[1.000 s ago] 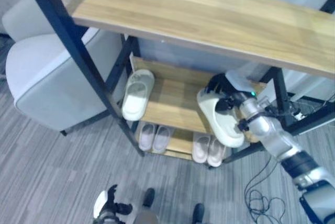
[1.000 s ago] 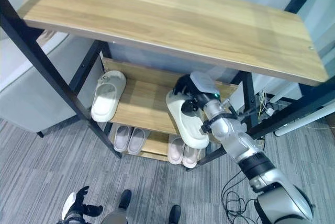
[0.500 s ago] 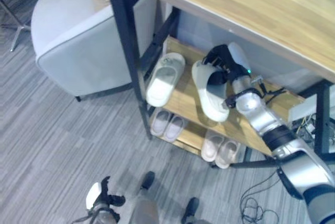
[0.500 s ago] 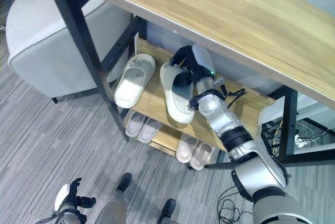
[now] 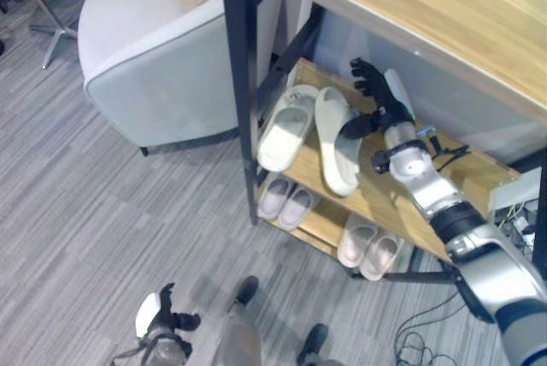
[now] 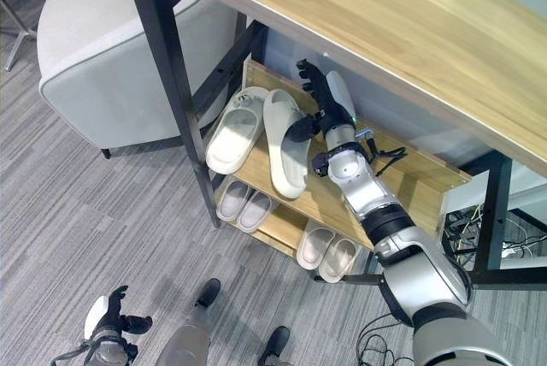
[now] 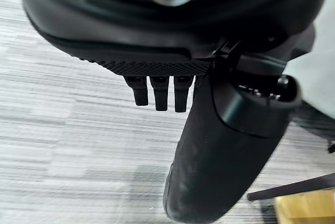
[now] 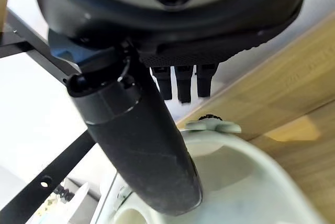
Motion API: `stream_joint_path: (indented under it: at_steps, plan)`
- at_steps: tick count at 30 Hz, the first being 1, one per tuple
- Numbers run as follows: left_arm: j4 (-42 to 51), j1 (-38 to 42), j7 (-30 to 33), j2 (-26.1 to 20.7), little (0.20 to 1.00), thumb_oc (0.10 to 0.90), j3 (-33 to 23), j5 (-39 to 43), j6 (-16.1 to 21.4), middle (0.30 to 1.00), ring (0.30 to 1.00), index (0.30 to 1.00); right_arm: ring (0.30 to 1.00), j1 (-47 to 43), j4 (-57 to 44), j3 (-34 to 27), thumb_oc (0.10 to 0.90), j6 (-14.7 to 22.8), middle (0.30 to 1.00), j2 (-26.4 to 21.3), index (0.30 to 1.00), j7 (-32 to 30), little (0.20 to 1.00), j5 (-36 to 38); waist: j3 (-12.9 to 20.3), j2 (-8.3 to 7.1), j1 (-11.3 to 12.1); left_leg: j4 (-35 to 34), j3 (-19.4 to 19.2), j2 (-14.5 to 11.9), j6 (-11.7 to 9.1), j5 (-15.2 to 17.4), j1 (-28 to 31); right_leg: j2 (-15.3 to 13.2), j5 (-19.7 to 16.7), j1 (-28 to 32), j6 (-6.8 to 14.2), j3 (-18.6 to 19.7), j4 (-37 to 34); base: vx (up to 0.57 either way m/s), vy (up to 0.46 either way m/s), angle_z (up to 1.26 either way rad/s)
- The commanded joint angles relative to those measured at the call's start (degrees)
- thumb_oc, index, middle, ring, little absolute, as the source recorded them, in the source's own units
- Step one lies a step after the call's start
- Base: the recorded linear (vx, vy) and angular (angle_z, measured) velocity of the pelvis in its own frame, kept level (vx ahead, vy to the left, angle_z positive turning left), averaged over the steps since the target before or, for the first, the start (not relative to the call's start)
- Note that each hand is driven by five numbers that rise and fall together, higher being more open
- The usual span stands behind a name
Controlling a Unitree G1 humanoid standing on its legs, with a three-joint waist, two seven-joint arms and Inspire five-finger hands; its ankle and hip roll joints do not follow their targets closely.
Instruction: Arrange the slippers neatly on the shoe rack.
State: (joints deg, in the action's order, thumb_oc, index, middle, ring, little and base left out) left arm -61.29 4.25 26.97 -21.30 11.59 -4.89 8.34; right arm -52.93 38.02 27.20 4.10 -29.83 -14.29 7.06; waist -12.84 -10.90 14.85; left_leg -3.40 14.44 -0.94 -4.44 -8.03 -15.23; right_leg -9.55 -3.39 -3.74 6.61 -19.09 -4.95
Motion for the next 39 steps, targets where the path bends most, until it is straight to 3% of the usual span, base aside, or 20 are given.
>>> stream_joint_path:
  at_steps: [1, 22, 26, 27, 30, 32, 39]
  plan:
    - [-0.9, 1.7, 2.2, -1.3, 0.9, 0.8, 1.4, -0.1, 1.4, 0.9, 0.9, 0.9, 0.9, -6.3, -5.5, -1.9, 0.8, 6.8, 0.9, -5.6, 0.9, -0.4, 0.9, 1.8, 2.4, 1.04, -0.8, -1.6, -5.1, 4.2, 5.4, 7.4, 6.1, -2.5, 0.5, -0.1, 3.2, 3.4, 3.3, -0.01, 0.014, 0.14]
    - [-4.8, -0.8, -0.2, 1.3, 0.9, 0.8, 0.5, 0.5, 0.8, 0.9, 0.9, 0.9, 0.9, -6.0, -3.2, 4.9, 0.8, 4.4, 0.9, -5.7, 0.9, 6.9, 0.9, -2.1, 2.9, 1.01, -3.2, -1.6, -7.2, 3.7, 5.4, 7.9, 7.3, -2.3, 0.1, -0.6, 3.0, 5.4, 3.3, -0.01, 0.002, -0.03]
    - [-5.4, -0.7, -0.5, 1.4, 0.9, 0.8, 0.5, 0.6, 0.7, 0.9, 0.9, 0.9, 0.9, -3.3, -5.8, 2.6, 0.8, 6.0, 0.9, -4.5, 0.9, 7.7, 0.9, 4.6, 3.0, 0.99, -3.3, -1.6, -7.4, 3.5, 5.5, 7.9, 7.4, -2.1, 0.1, -0.6, 3.0, 5.7, 3.2, 0.0, 0.0, 0.0]
    - [-5.7, -0.8, -0.6, 1.8, 0.9, 0.8, 0.6, 0.4, 0.7, 0.9, 0.9, 0.9, 0.9, -0.8, -7.3, 0.0, 0.8, 7.8, 0.9, -3.3, 0.9, 7.7, 0.9, 9.4, 3.1, 1.06, -3.4, -1.6, -7.4, 3.5, 5.5, 8.0, 7.6, -2.1, 0.1, -0.5, 3.0, 5.7, 3.2, 0.0, 0.0, 0.0]
    - [-5.7, -1.1, -0.5, 1.9, 0.9, 0.8, 0.5, 0.3, 0.7, 0.9, 0.9, 0.9, 0.9, 1.1, -8.6, -1.9, 0.8, 8.7, 0.9, -2.6, 0.9, 7.7, 0.9, 12.0, 3.2, 1.11, -3.3, -1.6, -7.5, 3.4, 5.5, 8.1, 7.7, -2.1, 0.1, -0.4, 3.0, 5.8, 3.2, 0.0, 0.0, 0.0]
    - [-5.9, -1.1, -0.4, 2.5, 0.9, 0.8, 0.2, -0.1, 1.0, 0.9, 0.9, 0.9, 0.9, 8.5, -12.6, -8.3, 0.8, 12.0, 0.9, 0.7, 0.9, 7.3, 0.9, 18.5, 3.6, 1.59, -3.5, -1.6, -7.8, 3.4, 5.6, 8.5, 8.5, -2.0, 0.3, 0.2, 3.1, 5.8, 3.3, 0.0, 0.0, 0.0]
    - [-6.2, -0.3, 0.0, 2.9, 0.9, 0.8, -0.7, -1.7, 0.3, 0.9, 0.9, 0.9, 0.9, 20.1, -20.8, -16.2, 0.8, 15.9, 0.9, 6.4, 0.9, 6.4, 0.9, 21.2, 5.1, 2.5, -4.5, -1.6, -8.2, 3.3, 5.8, 9.2, 9.9, -2.3, 0.6, 1.3, 3.2, 5.8, 3.3, 0.01, 0.001, 0.01]
